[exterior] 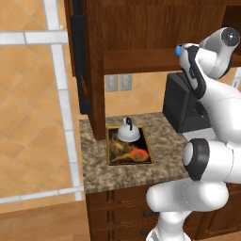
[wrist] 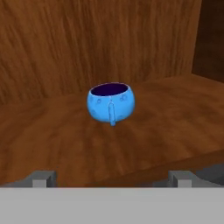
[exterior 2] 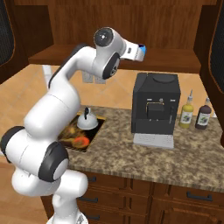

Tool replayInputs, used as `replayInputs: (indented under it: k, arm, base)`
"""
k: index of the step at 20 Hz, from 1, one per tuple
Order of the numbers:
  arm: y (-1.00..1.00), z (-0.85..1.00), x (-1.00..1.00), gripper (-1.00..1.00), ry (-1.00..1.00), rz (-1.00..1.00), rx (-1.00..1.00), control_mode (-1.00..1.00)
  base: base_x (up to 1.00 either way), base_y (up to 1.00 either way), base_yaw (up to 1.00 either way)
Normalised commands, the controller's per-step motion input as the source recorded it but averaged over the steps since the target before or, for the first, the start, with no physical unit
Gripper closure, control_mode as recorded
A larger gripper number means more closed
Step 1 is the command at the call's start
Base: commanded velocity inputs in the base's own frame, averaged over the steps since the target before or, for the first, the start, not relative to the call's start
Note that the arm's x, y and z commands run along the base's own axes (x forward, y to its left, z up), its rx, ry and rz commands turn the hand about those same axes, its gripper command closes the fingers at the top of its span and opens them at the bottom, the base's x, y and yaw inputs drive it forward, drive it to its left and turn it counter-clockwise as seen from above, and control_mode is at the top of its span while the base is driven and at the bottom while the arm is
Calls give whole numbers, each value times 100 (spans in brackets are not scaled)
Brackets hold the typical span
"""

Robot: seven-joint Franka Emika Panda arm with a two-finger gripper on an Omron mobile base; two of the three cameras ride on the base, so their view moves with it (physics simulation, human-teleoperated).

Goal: Pick the kettle from the counter and place it on the tray. Then pick the mug from the cabinet and place it on the tray. Then close the cabinet doors.

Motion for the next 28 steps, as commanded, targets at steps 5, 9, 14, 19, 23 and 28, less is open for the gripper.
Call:
replayInputs:
  k: [5,9,14,19,23,28]
  arm:
    - [-2,0,32,-100,1,0,0,-100]
    - [-2,0,30,-100,6,0,0,-100]
    - [-5,-1,23,-100,1,0,0,-100]
    - [-8,-1,18,-100,0,0,0,-100]
    - [-9,-4,18,-100,0,0,0,-100]
    - [-7,-4,14,-100,0,0,0,-100]
  base:
    - [0,0,0]
    - [0,0,0]
    - [0,0,0]
    - [0,0,0]
    - [0,0,0]
    - [0,0,0]
